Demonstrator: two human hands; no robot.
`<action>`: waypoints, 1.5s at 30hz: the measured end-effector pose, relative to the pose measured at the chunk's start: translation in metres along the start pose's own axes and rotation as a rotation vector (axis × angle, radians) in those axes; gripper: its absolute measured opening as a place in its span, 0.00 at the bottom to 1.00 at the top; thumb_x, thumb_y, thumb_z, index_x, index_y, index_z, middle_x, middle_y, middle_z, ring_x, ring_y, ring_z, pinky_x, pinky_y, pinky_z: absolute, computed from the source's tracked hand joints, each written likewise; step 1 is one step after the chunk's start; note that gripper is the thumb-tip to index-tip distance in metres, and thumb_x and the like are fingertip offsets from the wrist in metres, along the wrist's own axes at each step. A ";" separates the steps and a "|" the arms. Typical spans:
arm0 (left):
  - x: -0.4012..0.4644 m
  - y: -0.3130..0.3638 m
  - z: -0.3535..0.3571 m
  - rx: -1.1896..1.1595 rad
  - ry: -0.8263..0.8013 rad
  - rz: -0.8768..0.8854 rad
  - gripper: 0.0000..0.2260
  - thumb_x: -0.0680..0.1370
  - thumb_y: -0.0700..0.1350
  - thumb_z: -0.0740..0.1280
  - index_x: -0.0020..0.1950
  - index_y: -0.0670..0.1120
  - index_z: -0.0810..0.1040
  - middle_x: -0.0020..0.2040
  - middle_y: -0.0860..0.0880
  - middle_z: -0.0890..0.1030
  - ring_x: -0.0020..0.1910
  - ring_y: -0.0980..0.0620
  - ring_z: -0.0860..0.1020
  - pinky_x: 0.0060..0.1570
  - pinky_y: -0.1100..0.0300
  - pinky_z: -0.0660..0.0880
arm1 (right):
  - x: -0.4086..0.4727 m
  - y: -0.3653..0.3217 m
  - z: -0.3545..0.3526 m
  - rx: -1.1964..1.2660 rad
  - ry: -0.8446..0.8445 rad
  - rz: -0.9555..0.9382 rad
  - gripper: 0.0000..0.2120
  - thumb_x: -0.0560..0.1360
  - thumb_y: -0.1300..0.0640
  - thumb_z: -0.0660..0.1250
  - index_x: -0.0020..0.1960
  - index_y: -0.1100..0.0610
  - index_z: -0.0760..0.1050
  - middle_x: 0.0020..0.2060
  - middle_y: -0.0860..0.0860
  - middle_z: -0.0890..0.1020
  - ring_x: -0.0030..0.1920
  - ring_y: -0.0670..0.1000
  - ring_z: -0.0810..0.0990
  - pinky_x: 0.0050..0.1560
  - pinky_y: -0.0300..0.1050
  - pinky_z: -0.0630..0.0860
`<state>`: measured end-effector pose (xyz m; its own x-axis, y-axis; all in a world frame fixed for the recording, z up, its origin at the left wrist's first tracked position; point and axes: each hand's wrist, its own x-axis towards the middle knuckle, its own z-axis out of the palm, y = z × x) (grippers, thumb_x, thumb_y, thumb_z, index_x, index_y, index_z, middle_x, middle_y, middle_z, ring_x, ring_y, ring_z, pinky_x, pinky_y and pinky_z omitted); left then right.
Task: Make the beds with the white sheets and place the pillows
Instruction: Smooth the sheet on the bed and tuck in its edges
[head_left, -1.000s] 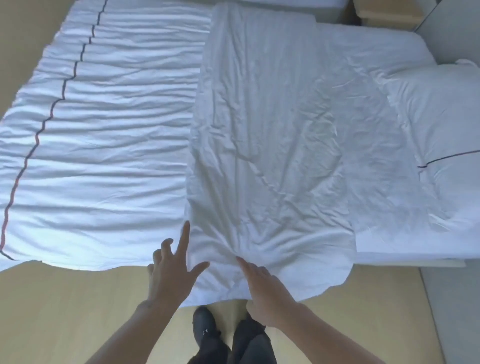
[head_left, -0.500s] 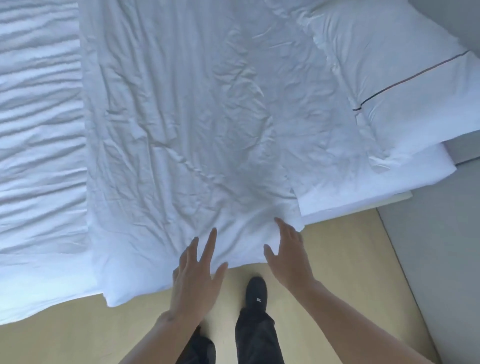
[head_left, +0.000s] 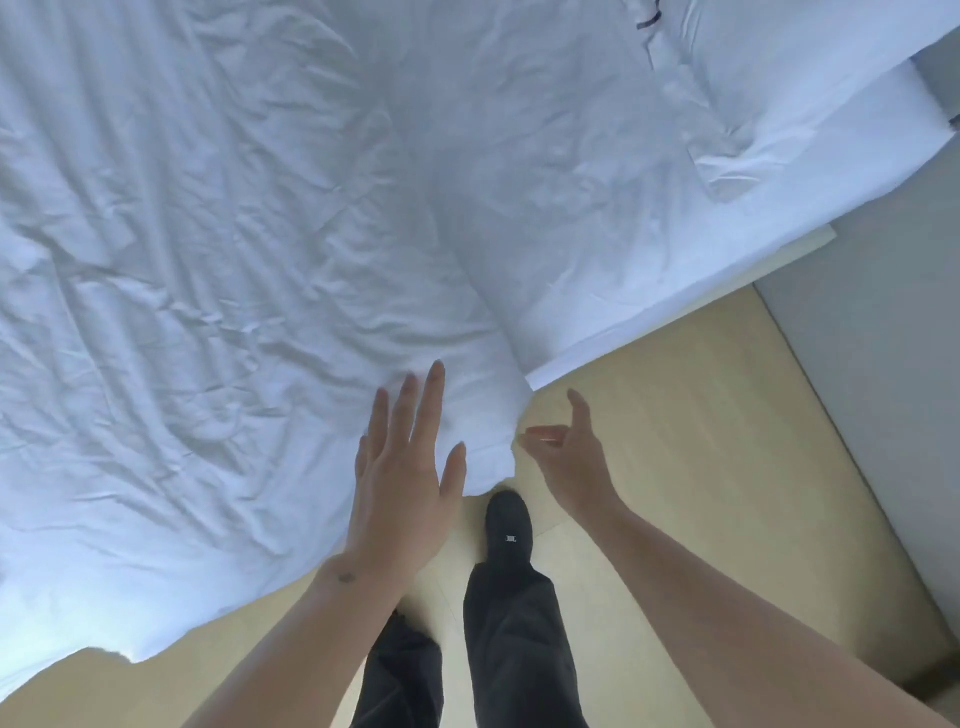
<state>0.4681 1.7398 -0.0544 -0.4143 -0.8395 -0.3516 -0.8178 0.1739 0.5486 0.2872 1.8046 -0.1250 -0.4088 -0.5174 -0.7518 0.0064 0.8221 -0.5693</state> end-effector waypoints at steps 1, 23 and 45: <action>0.004 0.002 0.005 0.008 -0.007 -0.010 0.36 0.82 0.52 0.59 0.76 0.67 0.33 0.82 0.56 0.46 0.80 0.51 0.42 0.75 0.40 0.58 | 0.002 0.000 0.007 -0.026 -0.010 -0.025 0.46 0.71 0.50 0.73 0.78 0.42 0.45 0.53 0.42 0.79 0.53 0.43 0.79 0.45 0.37 0.74; 0.015 0.004 0.049 0.035 -0.024 -0.009 0.35 0.83 0.50 0.59 0.75 0.70 0.36 0.82 0.53 0.46 0.80 0.51 0.43 0.76 0.39 0.51 | 0.014 0.010 0.052 0.531 -0.213 0.077 0.32 0.82 0.40 0.51 0.81 0.49 0.44 0.79 0.50 0.55 0.78 0.55 0.58 0.77 0.55 0.57; 0.023 -0.011 0.068 0.509 -0.158 0.210 0.35 0.80 0.49 0.63 0.80 0.62 0.44 0.82 0.49 0.42 0.80 0.43 0.41 0.74 0.35 0.53 | 0.002 0.096 0.037 0.793 0.571 0.593 0.20 0.73 0.67 0.64 0.63 0.55 0.69 0.50 0.52 0.78 0.42 0.51 0.77 0.39 0.44 0.73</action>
<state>0.4401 1.7533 -0.1202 -0.6112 -0.6799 -0.4053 -0.7847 0.5874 0.1978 0.3208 1.8739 -0.1933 -0.5030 0.2519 -0.8268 0.8280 0.4147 -0.3774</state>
